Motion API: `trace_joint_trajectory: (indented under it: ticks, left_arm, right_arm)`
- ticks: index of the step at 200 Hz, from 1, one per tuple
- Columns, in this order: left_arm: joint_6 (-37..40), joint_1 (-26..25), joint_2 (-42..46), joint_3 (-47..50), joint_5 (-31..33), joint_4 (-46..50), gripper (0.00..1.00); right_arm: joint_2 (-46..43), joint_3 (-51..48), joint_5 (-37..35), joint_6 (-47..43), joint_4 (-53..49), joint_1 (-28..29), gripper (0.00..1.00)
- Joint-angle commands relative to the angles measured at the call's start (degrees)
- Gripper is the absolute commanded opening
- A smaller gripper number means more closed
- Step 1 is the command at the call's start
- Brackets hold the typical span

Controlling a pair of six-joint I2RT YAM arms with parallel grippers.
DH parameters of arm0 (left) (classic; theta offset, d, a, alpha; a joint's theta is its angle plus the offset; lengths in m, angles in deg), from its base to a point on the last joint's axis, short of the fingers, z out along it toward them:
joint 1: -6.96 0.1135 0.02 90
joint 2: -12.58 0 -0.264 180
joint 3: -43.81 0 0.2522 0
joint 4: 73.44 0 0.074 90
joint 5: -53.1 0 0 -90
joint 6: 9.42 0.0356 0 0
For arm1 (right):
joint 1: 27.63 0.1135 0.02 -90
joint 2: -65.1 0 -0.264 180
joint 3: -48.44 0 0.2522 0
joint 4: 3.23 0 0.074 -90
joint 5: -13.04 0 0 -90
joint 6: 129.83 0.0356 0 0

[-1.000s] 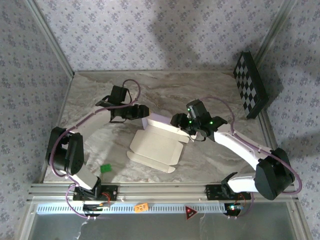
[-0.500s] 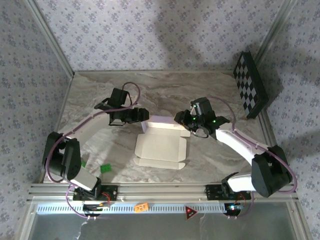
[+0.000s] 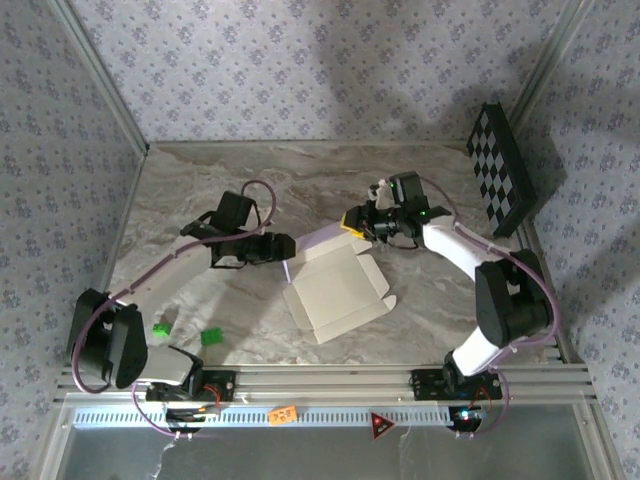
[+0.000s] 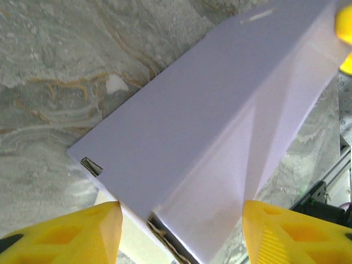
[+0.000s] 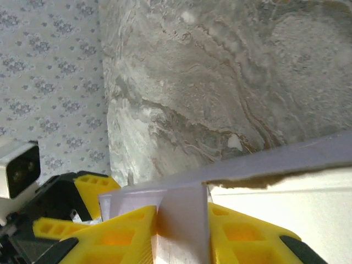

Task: Fold the paper box

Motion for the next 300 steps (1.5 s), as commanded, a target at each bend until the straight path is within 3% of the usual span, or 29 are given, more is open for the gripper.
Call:
trace_joint_trajectory:
  ticks: [1,23,55,112,143,171,199,300]
  left_arm:
    - [0.40,-0.78,3.48,-0.92,0.01,4.67,0.62]
    - [3.01,-0.23,5.59,-2.81,3.83,7.14,0.70]
    - [6.86,2.42,3.98,-5.85,4.27,7.95,0.72]
    - [11.88,3.67,-3.18,-10.20,-0.06,6.58,0.71]
    - [12.32,3.83,-6.66,-11.05,-3.15,6.42,0.68]
    - [12.10,3.79,-7.88,-10.92,-3.81,6.27,0.67]
    - [11.82,3.81,-8.01,-10.29,-4.42,5.85,0.64]
    - [10.05,3.70,-7.97,-8.50,-6.05,4.29,0.62]
  right_arm:
    - [3.61,4.80,5.79,-7.49,-8.93,-0.63,0.28]
    - [4.76,6.65,4.85,-10.83,-12.92,-0.93,0.40]
    - [2.28,4.25,0.29,-7.00,-9.21,-0.53,0.59]
    - [-5.29,-8.60,-7.50,5.88,14.81,1.94,0.70]
    - [-6.50,-8.54,-12.89,0.76,12.96,4.22,0.73]
    - [-5.80,-7.69,-18.48,-4.80,9.04,5.76,0.74]
    - [-6.00,-8.10,-19.23,-5.33,11.06,7.13,0.70]
    - [-1.46,-16.18,-14.33,18.09,40.68,7.68,0.46]
